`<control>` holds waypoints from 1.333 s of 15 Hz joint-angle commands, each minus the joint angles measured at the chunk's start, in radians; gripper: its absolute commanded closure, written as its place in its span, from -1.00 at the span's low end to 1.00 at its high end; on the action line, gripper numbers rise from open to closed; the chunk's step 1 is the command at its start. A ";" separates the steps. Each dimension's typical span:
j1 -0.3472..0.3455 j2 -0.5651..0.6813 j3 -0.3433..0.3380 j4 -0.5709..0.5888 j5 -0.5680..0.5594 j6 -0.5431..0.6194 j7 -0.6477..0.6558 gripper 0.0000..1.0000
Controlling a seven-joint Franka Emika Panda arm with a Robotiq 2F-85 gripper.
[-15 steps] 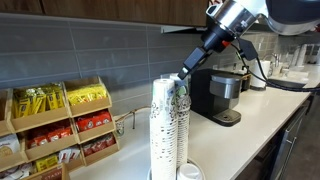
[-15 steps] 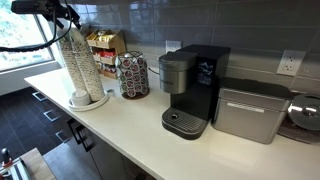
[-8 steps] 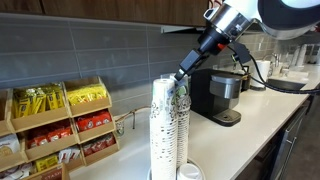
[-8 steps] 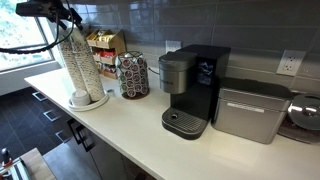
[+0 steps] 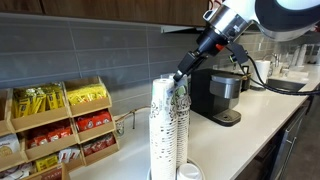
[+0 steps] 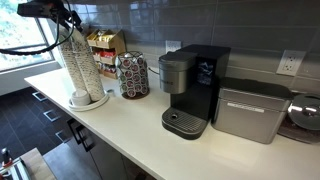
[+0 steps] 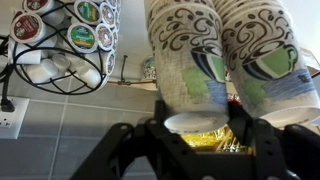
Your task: Put the cup on the table and turn it upright
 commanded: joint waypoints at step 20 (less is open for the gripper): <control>-0.124 -0.118 0.063 0.239 -0.207 -0.081 0.080 0.21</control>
